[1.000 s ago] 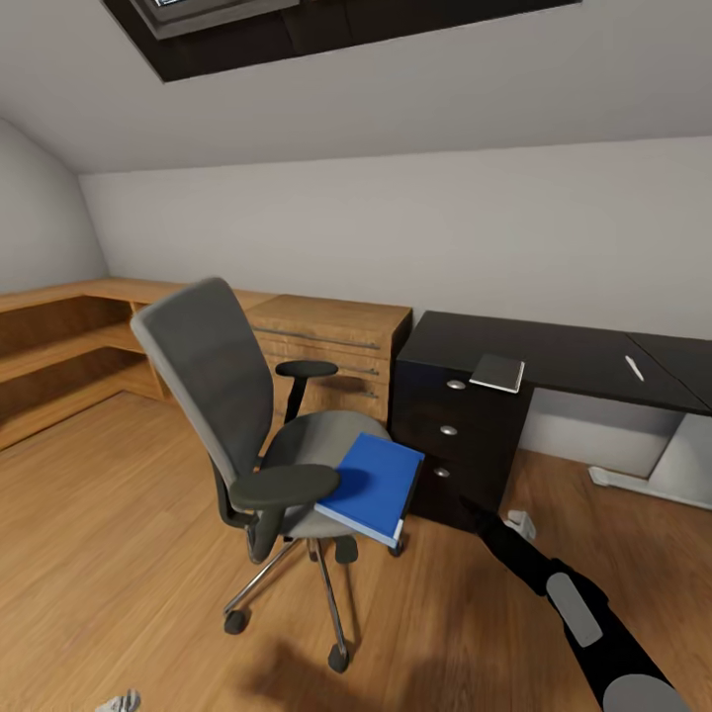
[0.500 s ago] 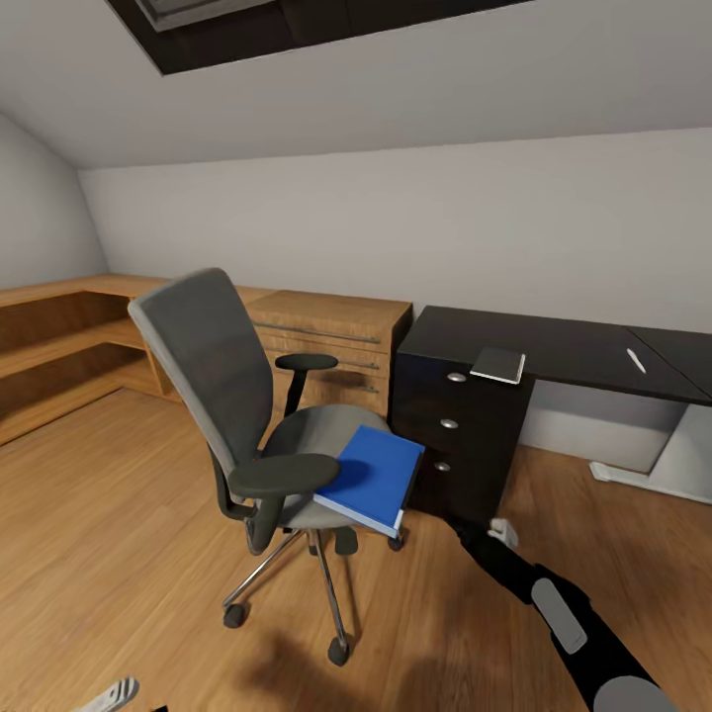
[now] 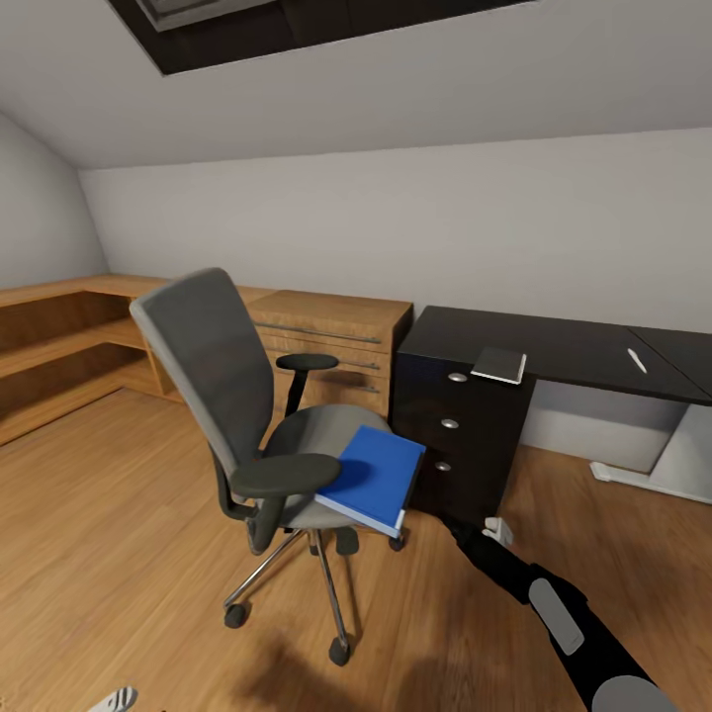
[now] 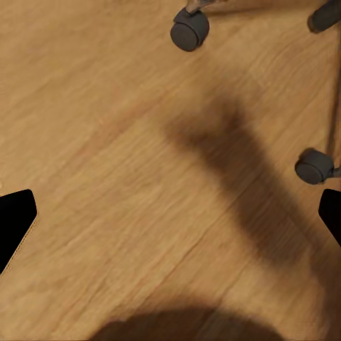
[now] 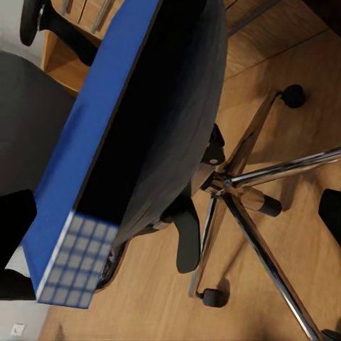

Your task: In the bedroom, organize the workspace by keeping the computer under the desk, ensuring the monitor is on the desk, placing the keyboard on the desk next to the monitor, placing the mouse on the desk next to the keyboard, moving the folder from the swivel chair onto the desk next to the mouse, stacking the notebook on top of the folder with the pen on top of the notebook, and positioning the swivel chair next to the desk.

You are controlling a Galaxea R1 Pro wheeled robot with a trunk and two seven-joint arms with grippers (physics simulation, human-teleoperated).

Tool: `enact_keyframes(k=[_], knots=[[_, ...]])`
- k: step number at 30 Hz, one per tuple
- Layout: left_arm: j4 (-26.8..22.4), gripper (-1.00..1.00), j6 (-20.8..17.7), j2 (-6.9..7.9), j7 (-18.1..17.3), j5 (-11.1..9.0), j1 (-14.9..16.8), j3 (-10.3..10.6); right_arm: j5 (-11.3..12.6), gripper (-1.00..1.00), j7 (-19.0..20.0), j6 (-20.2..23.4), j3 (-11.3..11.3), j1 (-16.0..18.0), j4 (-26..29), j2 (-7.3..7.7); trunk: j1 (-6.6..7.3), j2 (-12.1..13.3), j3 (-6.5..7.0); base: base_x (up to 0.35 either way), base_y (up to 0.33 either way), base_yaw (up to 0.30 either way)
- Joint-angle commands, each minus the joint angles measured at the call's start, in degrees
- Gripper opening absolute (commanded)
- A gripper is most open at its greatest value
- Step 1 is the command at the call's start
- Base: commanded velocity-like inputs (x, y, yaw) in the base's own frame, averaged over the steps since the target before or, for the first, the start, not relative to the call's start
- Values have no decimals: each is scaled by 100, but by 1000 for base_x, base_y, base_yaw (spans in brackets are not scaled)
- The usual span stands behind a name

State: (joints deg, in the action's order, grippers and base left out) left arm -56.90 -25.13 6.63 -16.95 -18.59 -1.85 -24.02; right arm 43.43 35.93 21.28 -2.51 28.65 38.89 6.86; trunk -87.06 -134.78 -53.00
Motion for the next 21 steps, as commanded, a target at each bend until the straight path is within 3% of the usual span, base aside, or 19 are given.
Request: enact_keyframes(k=[1, 21], knots=[[-5, 100, -33, -2, -9, -41, 0, -8, 44, 100, 15, 52, 1, 2, 2, -1, 1, -2, -4, 0, 104, 0], [321, 100, -10, -3, 25, -22, 0, 38, 71, 100, 9, 58, 222, 6, 29, -2, 1, -2, -6, 0, 14, 2]])
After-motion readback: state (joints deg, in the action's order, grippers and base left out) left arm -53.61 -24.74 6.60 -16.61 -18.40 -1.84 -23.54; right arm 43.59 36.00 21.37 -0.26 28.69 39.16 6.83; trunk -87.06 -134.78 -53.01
